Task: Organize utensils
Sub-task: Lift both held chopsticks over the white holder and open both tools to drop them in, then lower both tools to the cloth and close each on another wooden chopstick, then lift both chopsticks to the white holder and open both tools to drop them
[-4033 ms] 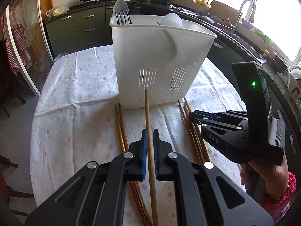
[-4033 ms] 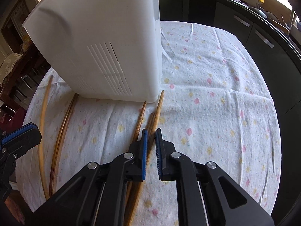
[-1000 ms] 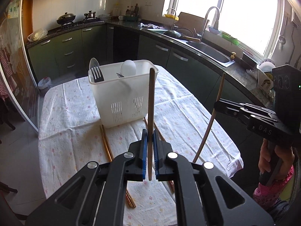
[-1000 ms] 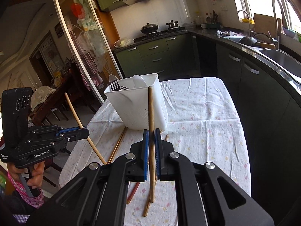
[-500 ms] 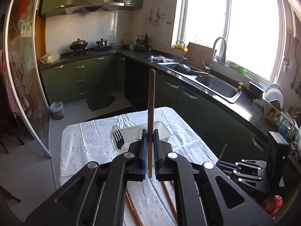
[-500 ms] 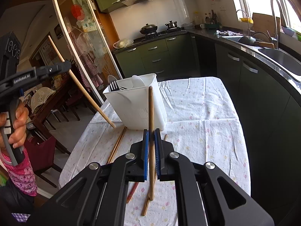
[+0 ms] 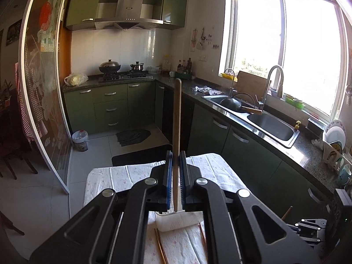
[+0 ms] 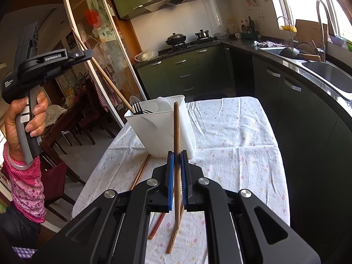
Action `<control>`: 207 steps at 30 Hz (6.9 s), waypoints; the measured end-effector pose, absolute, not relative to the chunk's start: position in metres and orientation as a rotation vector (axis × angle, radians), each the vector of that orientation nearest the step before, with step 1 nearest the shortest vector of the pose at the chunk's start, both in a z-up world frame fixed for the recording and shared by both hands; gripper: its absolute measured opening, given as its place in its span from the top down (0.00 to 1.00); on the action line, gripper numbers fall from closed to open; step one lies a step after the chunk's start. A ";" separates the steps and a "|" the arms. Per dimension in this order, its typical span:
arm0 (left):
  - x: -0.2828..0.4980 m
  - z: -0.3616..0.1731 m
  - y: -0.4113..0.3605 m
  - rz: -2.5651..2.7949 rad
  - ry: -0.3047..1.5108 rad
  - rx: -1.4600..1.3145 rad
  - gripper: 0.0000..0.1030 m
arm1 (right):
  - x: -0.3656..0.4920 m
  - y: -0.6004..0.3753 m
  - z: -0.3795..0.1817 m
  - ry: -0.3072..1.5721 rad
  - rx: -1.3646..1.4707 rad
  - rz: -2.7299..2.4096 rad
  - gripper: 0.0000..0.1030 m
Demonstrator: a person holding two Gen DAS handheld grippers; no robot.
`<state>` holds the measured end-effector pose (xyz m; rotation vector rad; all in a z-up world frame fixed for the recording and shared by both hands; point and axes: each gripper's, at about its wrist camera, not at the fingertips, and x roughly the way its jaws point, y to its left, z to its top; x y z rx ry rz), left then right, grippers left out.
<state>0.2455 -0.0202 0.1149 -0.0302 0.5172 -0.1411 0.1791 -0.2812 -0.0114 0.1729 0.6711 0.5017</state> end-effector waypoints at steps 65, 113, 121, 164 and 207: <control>0.259 -0.130 0.015 -0.017 1.165 0.061 0.89 | 0.223 -0.250 -0.064 0.712 0.110 0.386 0.63; 0.268 -0.154 0.014 -0.065 1.281 0.028 0.91 | 0.267 -0.167 -0.171 1.040 -0.052 0.434 0.63; 0.262 -0.155 0.019 -0.079 1.274 0.039 0.91 | 0.282 -0.149 -0.188 1.069 -0.081 0.412 0.63; 0.192 -0.042 0.005 -0.238 1.008 0.004 0.94 | 0.207 -0.226 -0.067 0.778 0.201 0.582 0.93; 0.282 0.051 -0.020 -0.138 0.721 0.017 0.94 | 0.189 -0.232 0.039 0.532 0.148 0.579 0.93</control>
